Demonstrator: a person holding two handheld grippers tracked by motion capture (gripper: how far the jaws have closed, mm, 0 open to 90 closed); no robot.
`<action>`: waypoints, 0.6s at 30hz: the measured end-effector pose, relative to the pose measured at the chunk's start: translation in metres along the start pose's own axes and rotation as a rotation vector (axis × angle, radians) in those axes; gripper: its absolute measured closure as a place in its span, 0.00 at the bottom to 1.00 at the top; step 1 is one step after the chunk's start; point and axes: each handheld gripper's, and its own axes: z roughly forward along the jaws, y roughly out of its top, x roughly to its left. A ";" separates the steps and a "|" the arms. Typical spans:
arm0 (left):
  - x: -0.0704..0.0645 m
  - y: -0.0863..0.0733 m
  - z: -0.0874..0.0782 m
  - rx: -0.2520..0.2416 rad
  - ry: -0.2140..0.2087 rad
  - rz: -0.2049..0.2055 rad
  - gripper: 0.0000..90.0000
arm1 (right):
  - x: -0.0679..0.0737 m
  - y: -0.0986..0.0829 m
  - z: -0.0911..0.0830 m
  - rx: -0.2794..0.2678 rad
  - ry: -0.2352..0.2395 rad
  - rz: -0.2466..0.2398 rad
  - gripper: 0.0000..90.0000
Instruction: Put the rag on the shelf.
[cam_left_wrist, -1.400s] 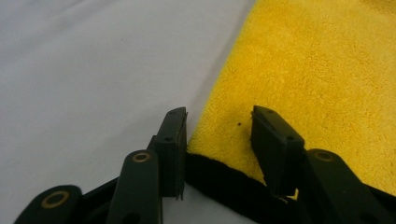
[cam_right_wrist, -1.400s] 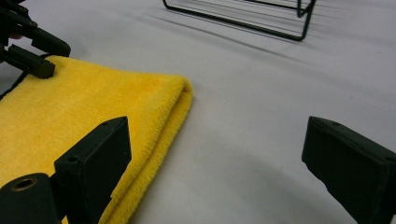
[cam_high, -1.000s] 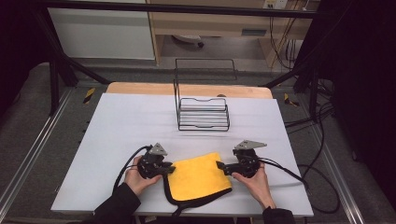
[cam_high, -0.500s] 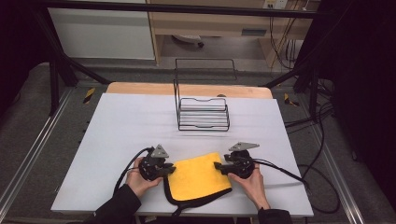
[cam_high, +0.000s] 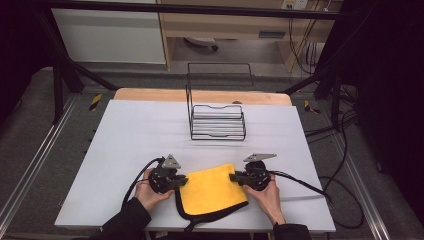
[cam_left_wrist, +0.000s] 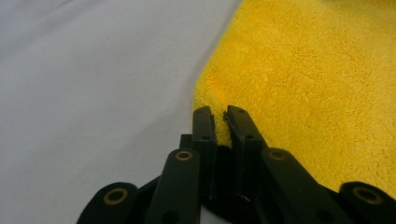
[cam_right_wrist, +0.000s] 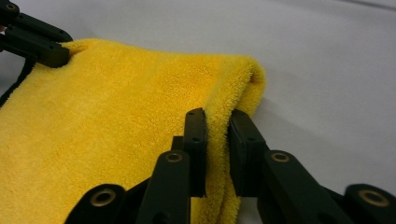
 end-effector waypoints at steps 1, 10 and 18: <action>0.000 0.000 -0.001 -0.001 -0.003 -0.006 0.92 | 0.000 0.000 0.000 0.002 0.004 0.003 0.89; -0.001 -0.003 -0.014 -0.048 0.006 -0.064 0.93 | 0.007 0.016 0.001 0.016 -0.026 -0.056 0.93; -0.009 -0.011 -0.025 -0.073 0.055 -0.104 0.93 | 0.013 0.037 0.019 0.009 -0.050 -0.132 0.93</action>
